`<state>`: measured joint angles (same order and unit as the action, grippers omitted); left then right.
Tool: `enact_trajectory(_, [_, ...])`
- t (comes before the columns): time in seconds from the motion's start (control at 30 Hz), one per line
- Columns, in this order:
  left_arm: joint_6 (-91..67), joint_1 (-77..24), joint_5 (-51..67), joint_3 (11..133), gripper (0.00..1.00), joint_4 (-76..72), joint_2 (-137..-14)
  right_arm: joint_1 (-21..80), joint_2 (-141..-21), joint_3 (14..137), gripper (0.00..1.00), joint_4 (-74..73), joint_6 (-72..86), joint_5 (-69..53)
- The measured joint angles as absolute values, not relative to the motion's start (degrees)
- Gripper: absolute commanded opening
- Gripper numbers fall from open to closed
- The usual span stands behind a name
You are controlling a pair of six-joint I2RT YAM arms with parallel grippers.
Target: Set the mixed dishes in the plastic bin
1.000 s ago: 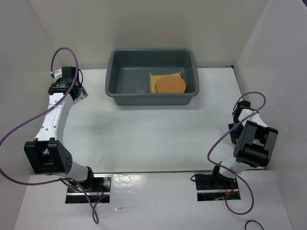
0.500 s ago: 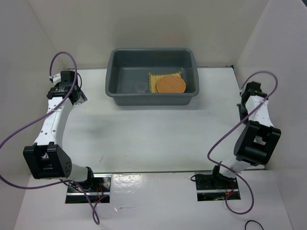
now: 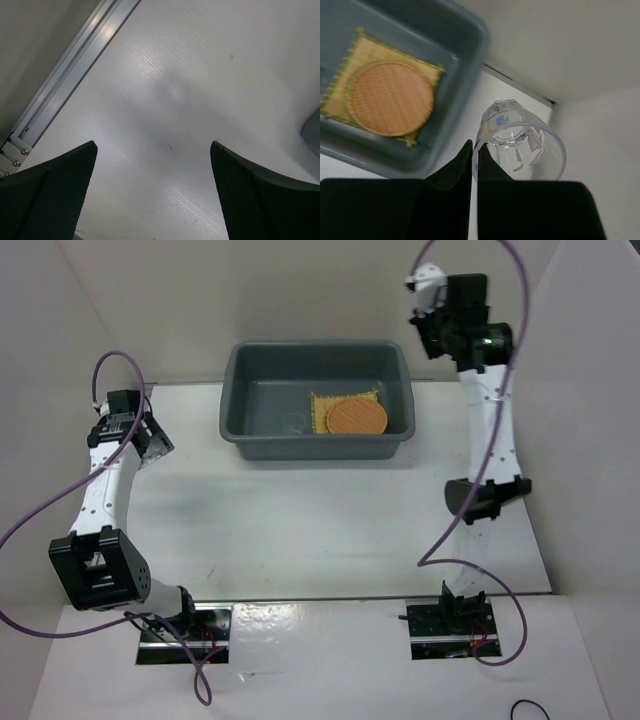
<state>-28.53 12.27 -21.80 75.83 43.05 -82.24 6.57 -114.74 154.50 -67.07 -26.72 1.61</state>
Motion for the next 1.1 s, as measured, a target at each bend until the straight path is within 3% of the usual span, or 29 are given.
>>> enact_trajectory(0.2, [-27.2, 14.0, -18.0, 73.2, 1.00, 41.9, -82.4, 19.2, -133.4, 173.0, 0.00, -70.3, -28.0, -1.4])
enact_trajectory(0.8, [-25.2, 14.5, -14.7, 72.9, 1.00, 40.6, -86.6, 32.4, -154.8, 176.4, 0.00, -53.9, -33.1, -4.7])
enact_trajectory(1.1, [-25.1, 16.3, -14.2, 72.9, 1.00, 40.7, -89.8, 32.8, -162.2, 176.1, 0.03, -49.1, -36.6, -2.5])
